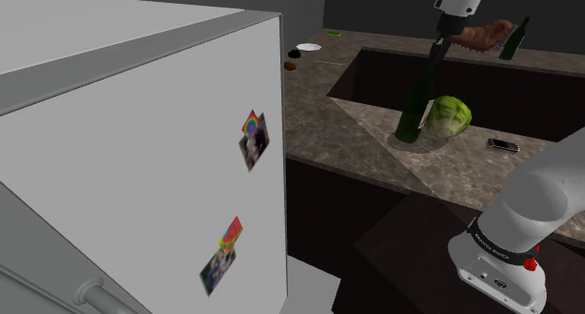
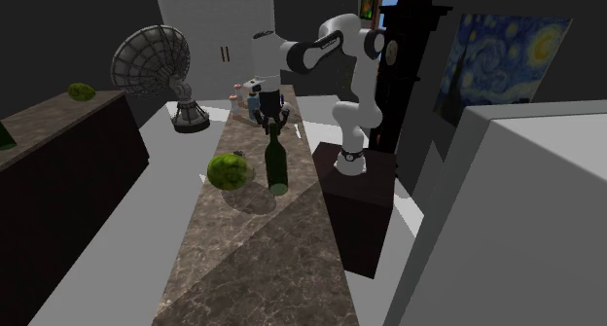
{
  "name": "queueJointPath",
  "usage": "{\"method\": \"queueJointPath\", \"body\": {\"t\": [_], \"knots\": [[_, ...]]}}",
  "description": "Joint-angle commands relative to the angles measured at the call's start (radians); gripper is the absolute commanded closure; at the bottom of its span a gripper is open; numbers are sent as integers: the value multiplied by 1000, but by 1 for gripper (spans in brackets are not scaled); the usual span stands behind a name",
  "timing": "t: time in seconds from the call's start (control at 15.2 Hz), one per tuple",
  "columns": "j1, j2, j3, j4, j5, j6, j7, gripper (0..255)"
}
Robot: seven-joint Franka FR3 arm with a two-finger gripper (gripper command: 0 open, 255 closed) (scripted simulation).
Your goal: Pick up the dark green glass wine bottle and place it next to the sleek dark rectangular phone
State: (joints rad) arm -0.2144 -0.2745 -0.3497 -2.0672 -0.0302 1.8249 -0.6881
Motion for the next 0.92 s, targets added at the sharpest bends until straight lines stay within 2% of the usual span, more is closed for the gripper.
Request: {"method": "queueJointPath", "body": {"t": [0.0,0.4,0.86], "knots": [[-19,-17,-27,-14,-12,-2,-42,255],[-76,-33,-121,-12,-43,-18,-182,255],[-133,2,-245,42,-57,-35,-361,255]]}}
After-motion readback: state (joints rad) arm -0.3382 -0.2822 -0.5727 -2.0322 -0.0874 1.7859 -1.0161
